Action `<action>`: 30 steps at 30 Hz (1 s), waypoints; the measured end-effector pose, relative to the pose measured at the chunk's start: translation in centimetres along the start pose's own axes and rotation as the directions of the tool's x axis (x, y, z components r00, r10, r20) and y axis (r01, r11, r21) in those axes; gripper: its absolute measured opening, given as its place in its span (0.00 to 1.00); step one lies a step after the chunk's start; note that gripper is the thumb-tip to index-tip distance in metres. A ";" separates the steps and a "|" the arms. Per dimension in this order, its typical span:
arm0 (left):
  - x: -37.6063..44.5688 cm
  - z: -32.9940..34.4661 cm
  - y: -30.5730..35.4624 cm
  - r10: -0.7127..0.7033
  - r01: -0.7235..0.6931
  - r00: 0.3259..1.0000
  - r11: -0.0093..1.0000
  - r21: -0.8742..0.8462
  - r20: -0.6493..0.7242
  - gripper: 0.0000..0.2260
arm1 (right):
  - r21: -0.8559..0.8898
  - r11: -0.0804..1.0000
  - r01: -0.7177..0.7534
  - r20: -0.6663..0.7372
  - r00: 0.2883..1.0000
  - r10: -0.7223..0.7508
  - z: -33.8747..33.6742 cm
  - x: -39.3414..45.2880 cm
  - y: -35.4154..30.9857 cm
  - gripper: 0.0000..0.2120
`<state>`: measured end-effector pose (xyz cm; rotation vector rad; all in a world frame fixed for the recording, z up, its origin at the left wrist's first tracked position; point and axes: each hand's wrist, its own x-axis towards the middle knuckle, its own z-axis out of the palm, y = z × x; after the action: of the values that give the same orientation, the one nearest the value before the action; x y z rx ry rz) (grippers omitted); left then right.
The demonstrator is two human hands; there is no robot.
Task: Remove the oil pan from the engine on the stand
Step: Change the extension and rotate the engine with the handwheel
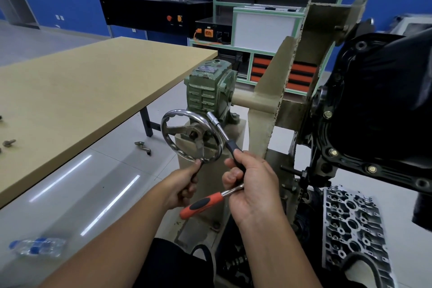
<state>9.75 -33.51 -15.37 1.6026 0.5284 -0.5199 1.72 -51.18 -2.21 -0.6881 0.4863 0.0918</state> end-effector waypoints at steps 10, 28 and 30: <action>-1.0 -0.4 -0.1 0.247 -0.195 0.965 0.898 0.395 -0.086 0.21 | 0.001 1.000 -0.002 0.014 1.000 0.002 1.5 0.9 1.3 0.13; -9.2 -2.8 8.6 0.713 -0.301 0.588 0.632 0.714 -0.383 0.24 | -0.009 0.998 0.057 0.102 0.993 -0.056 0.2 -2.2 -2.4 0.12; -9.7 0.2 7.6 0.741 -0.305 0.619 0.533 0.789 -0.261 0.22 | -0.011 0.997 0.082 0.101 0.992 -0.081 0.1 -2.6 -2.5 0.13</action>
<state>6.78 -34.71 -3.47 2.5588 0.2007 0.3774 0.09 -52.82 0.51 -0.7138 0.3606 0.0532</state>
